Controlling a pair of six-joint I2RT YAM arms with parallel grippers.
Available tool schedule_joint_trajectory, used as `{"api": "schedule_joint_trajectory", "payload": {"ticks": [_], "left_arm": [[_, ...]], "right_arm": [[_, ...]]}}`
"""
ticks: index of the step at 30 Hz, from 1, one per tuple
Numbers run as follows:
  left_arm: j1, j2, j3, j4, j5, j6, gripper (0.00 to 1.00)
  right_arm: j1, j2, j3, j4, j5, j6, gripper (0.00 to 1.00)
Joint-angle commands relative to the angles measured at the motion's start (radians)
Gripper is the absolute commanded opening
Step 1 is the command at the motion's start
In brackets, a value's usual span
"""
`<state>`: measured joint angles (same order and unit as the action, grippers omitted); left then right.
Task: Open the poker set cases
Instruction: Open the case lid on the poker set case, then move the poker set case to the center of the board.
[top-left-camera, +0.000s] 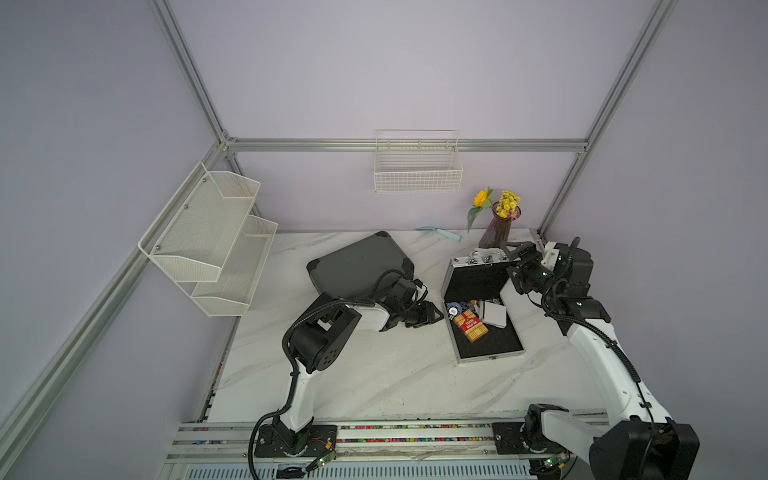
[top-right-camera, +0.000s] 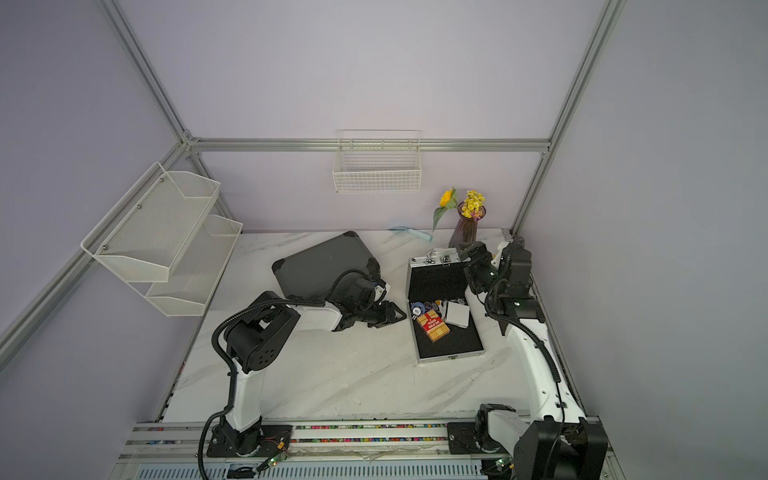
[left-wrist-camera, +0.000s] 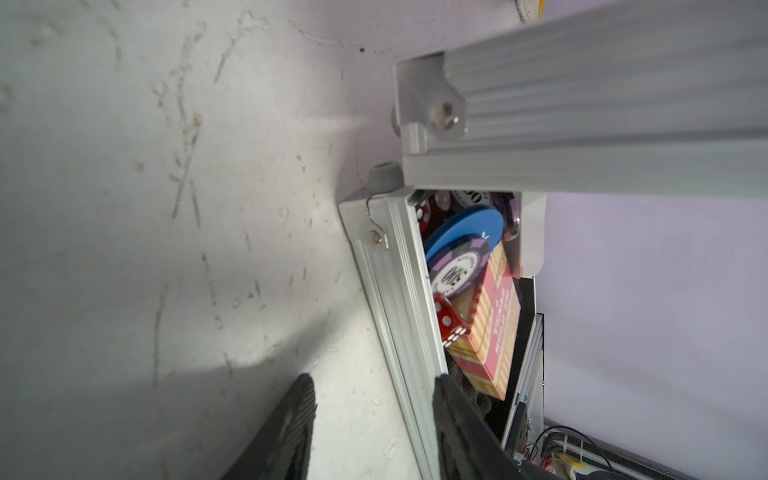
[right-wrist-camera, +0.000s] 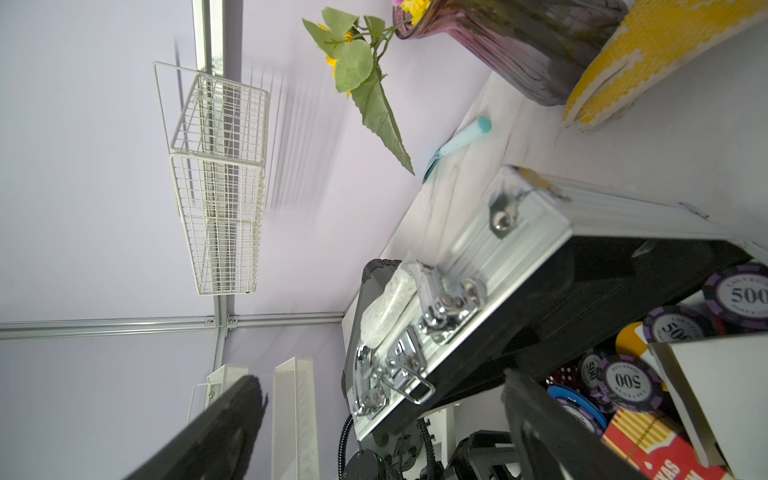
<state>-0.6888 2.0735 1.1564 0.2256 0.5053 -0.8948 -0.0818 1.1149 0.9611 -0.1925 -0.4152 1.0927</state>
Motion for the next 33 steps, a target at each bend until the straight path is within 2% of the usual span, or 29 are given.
{"api": "schedule_joint_trajectory", "payload": {"ticks": [1,8,13,18,24,33], "left_arm": [[-0.009,0.045,0.025,-0.011,0.006,-0.016,0.45],[-0.020,0.048,0.030,0.014,0.025,-0.040,0.34],[-0.028,0.062,0.039,0.037,0.042,-0.066,0.23],[-0.035,0.075,0.049,0.057,0.051,-0.090,0.17],[-0.047,0.110,0.086,0.068,0.076,-0.116,0.13],[-0.063,0.159,0.132,0.096,0.083,-0.158,0.12]], "right_arm": [[0.005,-0.043,0.002,-0.015,0.006,-0.008,0.94],[0.005,-0.078,-0.019,-0.026,0.010,-0.010,0.94],[0.005,-0.091,-0.035,-0.029,0.006,-0.014,0.94],[0.004,-0.103,-0.042,-0.032,0.003,-0.020,0.94],[0.002,-0.123,-0.056,-0.043,0.025,-0.036,0.94],[0.003,-0.150,-0.062,-0.053,0.034,-0.054,0.95]]}}
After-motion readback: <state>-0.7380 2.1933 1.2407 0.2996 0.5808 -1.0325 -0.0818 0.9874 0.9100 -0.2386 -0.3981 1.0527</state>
